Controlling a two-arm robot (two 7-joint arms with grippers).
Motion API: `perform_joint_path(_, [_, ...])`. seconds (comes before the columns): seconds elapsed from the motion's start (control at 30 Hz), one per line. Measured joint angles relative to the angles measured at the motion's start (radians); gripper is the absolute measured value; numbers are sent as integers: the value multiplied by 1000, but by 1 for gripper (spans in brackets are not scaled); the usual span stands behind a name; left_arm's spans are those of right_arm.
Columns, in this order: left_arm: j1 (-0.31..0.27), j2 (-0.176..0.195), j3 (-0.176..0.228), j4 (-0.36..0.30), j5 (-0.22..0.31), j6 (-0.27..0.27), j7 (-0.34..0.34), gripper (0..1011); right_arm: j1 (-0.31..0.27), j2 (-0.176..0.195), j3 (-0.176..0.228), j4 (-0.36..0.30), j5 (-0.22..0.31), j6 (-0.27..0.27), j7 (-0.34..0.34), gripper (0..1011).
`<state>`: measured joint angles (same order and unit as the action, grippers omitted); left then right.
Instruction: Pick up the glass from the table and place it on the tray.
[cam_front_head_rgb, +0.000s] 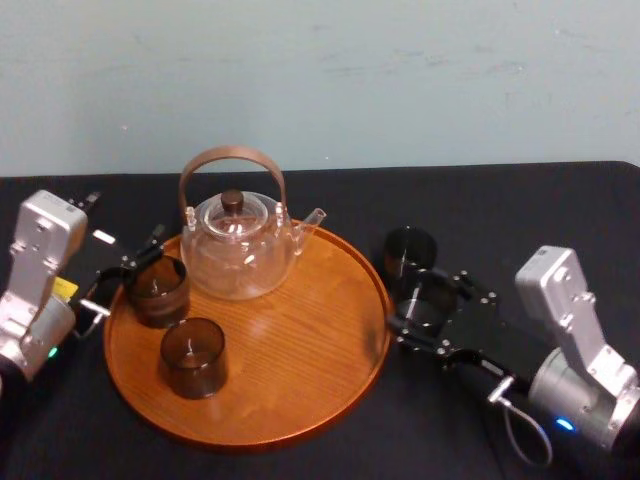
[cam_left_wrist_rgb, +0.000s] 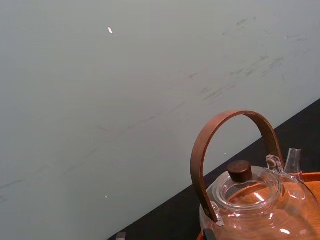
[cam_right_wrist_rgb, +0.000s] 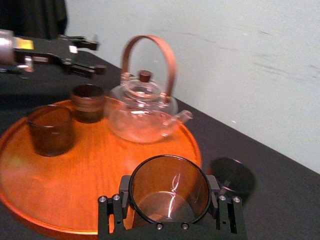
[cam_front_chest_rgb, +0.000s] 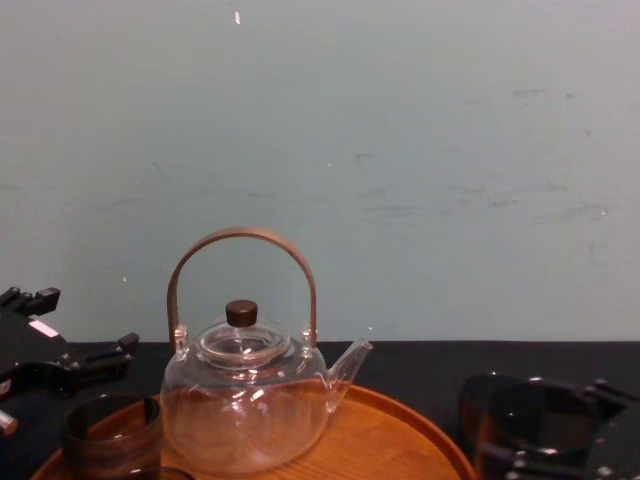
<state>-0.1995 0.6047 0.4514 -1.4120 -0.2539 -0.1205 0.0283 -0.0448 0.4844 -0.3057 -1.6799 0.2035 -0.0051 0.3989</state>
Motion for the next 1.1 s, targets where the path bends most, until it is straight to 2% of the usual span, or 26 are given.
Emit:
perform_joint_path(0.27, [0,0,0,0,0,0,0,1001,28,-25,-70,-9,-24,5,33,908])
perform_joint_path(0.53, [0,0,0,0,0,0,0,1001,85,-69,-147,27,-55,8,48,908])
perform_joint_path(0.7, [0,0,0,0,0,0,0,1001,118,-92,-175,59,-72,10,50,908])
perform_joint_path(1.1, [0,0,0,0,0,0,0,1002,167,-129,-206,133,-86,18,50,908])
